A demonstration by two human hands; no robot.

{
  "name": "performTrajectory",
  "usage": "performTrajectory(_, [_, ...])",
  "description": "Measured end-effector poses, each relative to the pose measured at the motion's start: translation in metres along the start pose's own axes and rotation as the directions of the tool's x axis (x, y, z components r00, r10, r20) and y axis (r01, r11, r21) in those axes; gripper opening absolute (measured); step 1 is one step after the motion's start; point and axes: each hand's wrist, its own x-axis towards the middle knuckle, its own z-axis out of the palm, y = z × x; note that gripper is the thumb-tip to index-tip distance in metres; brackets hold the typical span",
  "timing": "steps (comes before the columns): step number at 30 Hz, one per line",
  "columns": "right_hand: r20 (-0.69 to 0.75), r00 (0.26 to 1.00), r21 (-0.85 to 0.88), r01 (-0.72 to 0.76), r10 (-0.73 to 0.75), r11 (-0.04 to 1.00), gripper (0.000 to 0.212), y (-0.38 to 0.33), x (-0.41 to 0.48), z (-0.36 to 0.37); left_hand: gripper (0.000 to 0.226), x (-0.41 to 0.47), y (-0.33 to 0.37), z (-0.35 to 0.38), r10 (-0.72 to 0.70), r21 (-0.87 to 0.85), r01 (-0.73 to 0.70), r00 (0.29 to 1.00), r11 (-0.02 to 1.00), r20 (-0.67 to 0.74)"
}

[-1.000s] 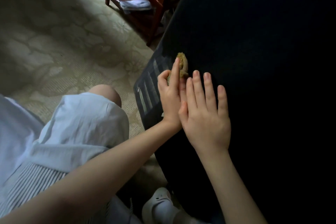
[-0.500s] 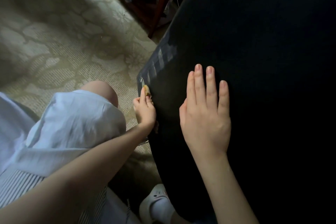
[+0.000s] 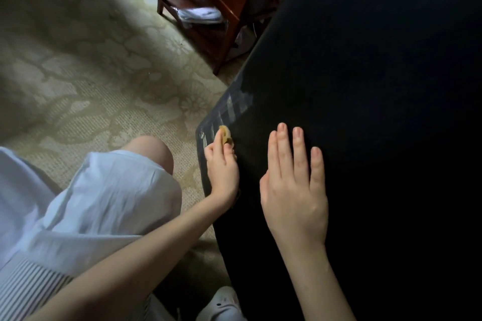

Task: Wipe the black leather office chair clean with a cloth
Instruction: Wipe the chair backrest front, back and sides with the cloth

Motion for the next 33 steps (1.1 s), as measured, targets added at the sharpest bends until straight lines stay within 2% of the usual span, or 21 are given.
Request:
performTrajectory(3, [0.002, 1.000, 0.011, 0.013, -0.013, 1.000, 0.058, 0.003, -0.005, 0.001, 0.042, -0.016, 0.031, -0.001, 0.200, -0.089, -0.197, 0.980, 0.976, 0.017])
performTrajectory(7, [-0.028, 0.999, 0.000, 0.042, -0.042, 0.999, 0.053, 0.006, -0.019, 0.003, 0.044, -0.044, 0.049, -0.005, 0.408, -0.155, -0.397, 0.912, 0.905, 0.048])
performTrajectory(11, [-0.085, 0.996, 0.007, 0.028, -0.028, 1.000, 0.051, 0.010, -0.037, 0.008, 0.050, -0.059, 0.063, -0.007, 0.515, -0.204, -0.500, 0.857, 0.842, 0.023])
performTrajectory(14, [-0.146, 0.989, 0.045, 0.018, -0.011, 0.999, 0.051, 0.016, -0.051, 0.010, 0.047, -0.057, 0.073, -0.011, 0.591, -0.153, -0.589, 0.806, 0.793, -0.039])
performTrajectory(17, [-0.181, 0.983, 0.043, 0.042, -0.034, 0.998, 0.051, 0.021, -0.065, 0.013, 0.041, -0.051, 0.073, -0.011, 0.682, -0.074, -0.693, 0.719, 0.717, -0.131])
performTrajectory(20, [-0.212, 0.976, 0.018, 0.049, -0.044, 0.999, 0.052, 0.025, -0.072, 0.016, 0.037, -0.052, 0.063, -0.006, 0.722, -0.059, -0.741, 0.666, 0.669, -0.188])
performTrajectory(22, [-0.223, 0.974, 0.009, 0.045, -0.042, 0.999, 0.053, 0.025, -0.072, 0.017, 0.037, -0.049, 0.052, -0.005, 0.716, -0.048, -0.737, 0.669, 0.675, -0.200])
performTrajectory(24, [-0.230, 0.973, 0.021, 0.042, -0.036, 0.999, 0.053, 0.024, -0.070, 0.017, 0.038, -0.041, 0.037, -0.005, 0.662, -0.035, -0.680, 0.724, 0.733, -0.193])
performTrajectory(28, [-0.227, 0.974, 0.037, 0.025, -0.016, 0.999, 0.050, 0.018, -0.064, 0.017, 0.047, -0.023, 0.002, -0.009, 0.406, -0.045, -0.421, 0.895, 0.906, -0.186])
performTrajectory(33, [-0.211, 0.978, 0.099, 0.023, -0.002, 0.995, 0.047, 0.013, -0.053, 0.013, 0.051, 0.005, -0.046, -0.010, 0.124, 0.011, -0.123, 0.979, 0.992, -0.161])
